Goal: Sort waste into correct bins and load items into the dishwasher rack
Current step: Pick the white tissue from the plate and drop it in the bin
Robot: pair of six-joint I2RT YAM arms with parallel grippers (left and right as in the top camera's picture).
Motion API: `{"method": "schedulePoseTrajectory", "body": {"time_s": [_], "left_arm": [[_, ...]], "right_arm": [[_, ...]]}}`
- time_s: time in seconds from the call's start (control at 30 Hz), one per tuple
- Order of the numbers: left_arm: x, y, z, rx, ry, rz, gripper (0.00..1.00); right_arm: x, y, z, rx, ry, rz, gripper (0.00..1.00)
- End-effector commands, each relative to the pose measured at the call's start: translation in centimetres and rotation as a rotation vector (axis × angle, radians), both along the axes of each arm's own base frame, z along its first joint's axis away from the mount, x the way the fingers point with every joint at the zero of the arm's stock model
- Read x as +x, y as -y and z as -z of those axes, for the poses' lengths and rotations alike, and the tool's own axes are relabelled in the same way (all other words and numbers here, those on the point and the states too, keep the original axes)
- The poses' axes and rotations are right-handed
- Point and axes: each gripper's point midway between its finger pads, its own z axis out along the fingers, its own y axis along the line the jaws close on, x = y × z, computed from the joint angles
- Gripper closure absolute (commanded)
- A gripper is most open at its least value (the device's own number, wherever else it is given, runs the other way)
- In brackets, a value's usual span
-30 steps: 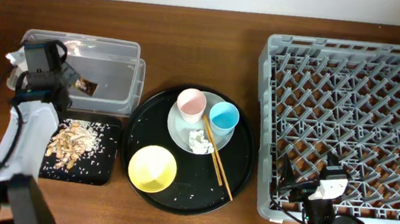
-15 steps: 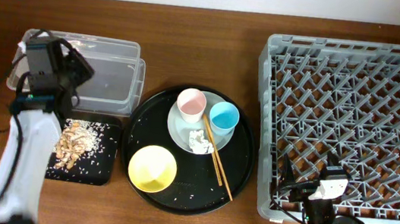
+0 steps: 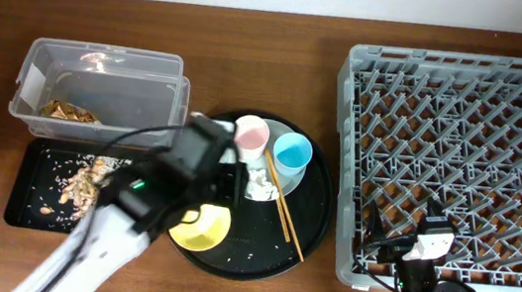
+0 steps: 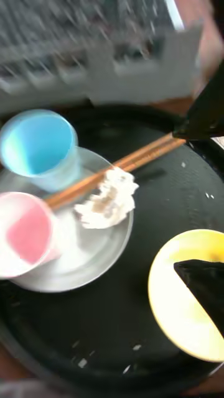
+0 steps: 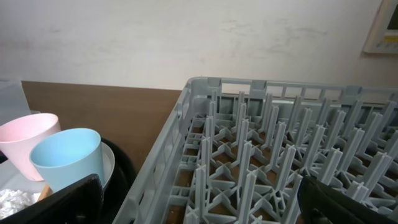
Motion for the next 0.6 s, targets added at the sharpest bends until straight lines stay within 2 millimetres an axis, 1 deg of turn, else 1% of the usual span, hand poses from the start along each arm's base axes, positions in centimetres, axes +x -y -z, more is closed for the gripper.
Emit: {"method": "schedulePoseTrajectory", "body": {"time_s": [0.0,0.13,0.2,0.33,0.4,0.47,0.57], "left_arm": [[-0.3,2.1,5.8,0.104,-0.146,0.062,0.39],[0.8,3.1,10.8,0.156,-0.237,0.067,0.39],[1.2,4.5,12.5,0.12,-0.264,0.089,0.39],[2.3,5.3,13.3,0.104,-0.239,0.09,0.39],[2.6,5.2,13.8,0.121,-0.234,0.081,0.39],[2.8,4.8,14.8,0.15,-0.245,0.071,0.39],[2.9,4.9,16.0,0.16,-0.259,0.071,0.4]], "right_arm": [[0.0,0.2,0.2,-0.003,-0.003,0.011,0.02],[0.0,0.2,0.2,-0.003,-0.003,0.011,0.02],[0.0,0.2,0.2,-0.003,-0.003,0.011,0.02],[0.0,0.2,0.2,-0.003,-0.003,0.011,0.02],[0.0,0.2,0.2,-0.003,-0.003,0.011,0.02],[0.0,0.2,0.2,-0.003,-0.003,0.011,0.02],[0.0,0.2,0.2,-0.003,-0.003,0.011,0.02]]}}
